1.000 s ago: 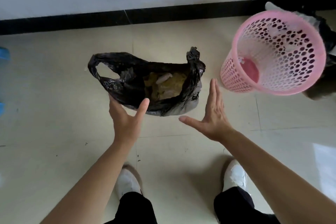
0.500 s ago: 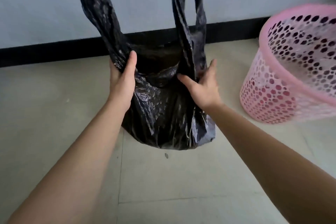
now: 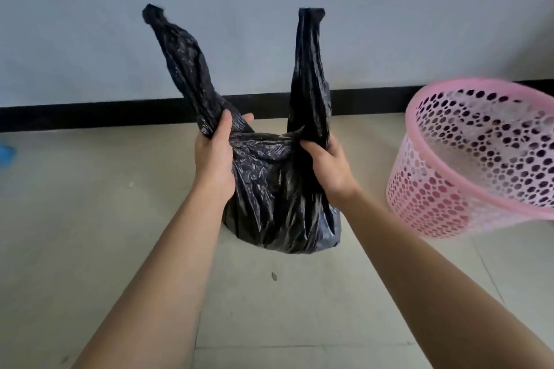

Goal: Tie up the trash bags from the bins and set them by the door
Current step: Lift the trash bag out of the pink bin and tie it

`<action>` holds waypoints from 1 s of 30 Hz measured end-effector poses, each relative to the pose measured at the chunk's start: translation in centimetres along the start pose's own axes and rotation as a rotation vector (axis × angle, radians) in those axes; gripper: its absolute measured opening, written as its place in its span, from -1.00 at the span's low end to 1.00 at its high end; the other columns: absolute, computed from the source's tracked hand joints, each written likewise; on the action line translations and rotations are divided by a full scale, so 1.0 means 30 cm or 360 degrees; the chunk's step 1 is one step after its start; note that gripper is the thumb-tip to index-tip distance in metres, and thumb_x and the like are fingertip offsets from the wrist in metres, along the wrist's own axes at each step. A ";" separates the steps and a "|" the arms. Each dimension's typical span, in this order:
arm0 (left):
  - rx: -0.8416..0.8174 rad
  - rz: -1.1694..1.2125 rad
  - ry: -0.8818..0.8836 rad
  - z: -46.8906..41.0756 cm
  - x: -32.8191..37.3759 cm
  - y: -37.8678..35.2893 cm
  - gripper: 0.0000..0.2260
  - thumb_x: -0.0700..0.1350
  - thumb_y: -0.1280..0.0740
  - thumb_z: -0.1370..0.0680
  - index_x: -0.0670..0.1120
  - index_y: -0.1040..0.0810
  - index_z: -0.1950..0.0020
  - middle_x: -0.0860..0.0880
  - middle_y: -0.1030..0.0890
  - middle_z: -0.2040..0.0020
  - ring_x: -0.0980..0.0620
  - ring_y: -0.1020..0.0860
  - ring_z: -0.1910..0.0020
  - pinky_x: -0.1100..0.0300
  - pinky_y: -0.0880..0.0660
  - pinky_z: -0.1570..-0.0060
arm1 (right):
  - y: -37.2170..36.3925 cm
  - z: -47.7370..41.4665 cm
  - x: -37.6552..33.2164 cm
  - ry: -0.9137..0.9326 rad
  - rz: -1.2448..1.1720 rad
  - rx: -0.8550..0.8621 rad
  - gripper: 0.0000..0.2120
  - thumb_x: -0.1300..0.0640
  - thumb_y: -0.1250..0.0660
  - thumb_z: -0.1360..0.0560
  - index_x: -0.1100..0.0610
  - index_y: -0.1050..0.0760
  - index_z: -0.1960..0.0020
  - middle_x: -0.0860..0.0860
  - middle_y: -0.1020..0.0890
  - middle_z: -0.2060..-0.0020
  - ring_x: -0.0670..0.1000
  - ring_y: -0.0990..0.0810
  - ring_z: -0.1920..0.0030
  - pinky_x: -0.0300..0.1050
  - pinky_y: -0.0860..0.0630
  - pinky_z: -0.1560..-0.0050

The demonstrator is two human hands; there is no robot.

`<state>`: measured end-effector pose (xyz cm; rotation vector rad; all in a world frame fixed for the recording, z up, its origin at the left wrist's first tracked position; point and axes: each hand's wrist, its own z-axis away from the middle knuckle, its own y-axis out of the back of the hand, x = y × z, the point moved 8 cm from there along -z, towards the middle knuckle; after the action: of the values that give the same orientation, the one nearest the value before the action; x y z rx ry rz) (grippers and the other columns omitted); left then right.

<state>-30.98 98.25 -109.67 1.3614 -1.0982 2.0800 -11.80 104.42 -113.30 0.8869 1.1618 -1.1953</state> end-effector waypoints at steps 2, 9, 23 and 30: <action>-0.0011 0.0239 0.0075 0.006 0.023 -0.022 -0.81 -0.09 -0.32 -0.64 -0.22 -0.48 -0.11 -0.09 -0.70 0.21 -0.13 -0.70 0.05 -0.08 -0.60 -0.05 | 0.006 0.005 -0.027 -0.0043 -0.0082 0.0056 -0.67 0.02 -0.36 -0.36 0.04 -0.50 -0.11 0.15 -0.66 -0.06 0.15 -0.65 -0.10 0.16 -0.56 -0.25; -0.0508 0.0506 0.0332 0.053 0.073 -0.125 -0.78 -0.11 -0.37 -0.56 -0.17 -0.51 -0.14 0.02 -0.31 0.33 0.04 -0.41 0.35 0.02 -0.60 -0.03 | 0.032 0.028 -0.164 -0.0176 -0.0278 -0.0241 -0.81 0.10 -0.33 -0.51 0.21 -0.62 0.02 0.06 -0.71 0.25 0.06 -0.68 0.17 -0.05 -0.60 -0.01; -0.0493 0.0011 0.0193 0.024 0.022 -0.042 -0.78 -0.05 -0.42 -0.54 -0.21 -0.66 -0.01 -0.20 -0.67 -0.16 -0.15 -0.63 -0.20 -0.12 -0.48 -0.30 | 0.114 -0.006 -0.184 0.0481 0.0565 0.0064 -0.75 0.20 -0.29 -0.58 0.14 -0.48 -0.26 0.01 -0.64 -0.09 -0.01 -0.58 -0.12 -0.27 -0.48 -0.03; -0.0428 0.0263 0.0446 -0.006 -0.053 -0.009 -0.78 -0.22 -0.30 -0.57 -0.05 -0.35 0.23 0.04 -0.29 0.42 0.08 -0.30 0.45 0.22 -0.46 0.31 | 0.029 0.027 -0.091 0.0475 0.1439 -0.0348 -0.85 0.27 -0.18 -0.56 0.15 -0.52 0.07 0.12 -0.66 0.07 0.18 -0.59 0.00 -0.03 -0.42 0.09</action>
<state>-30.21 98.67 -111.02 0.8492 -1.3429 2.0652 -10.72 104.42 -110.53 1.2524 0.9161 -0.2022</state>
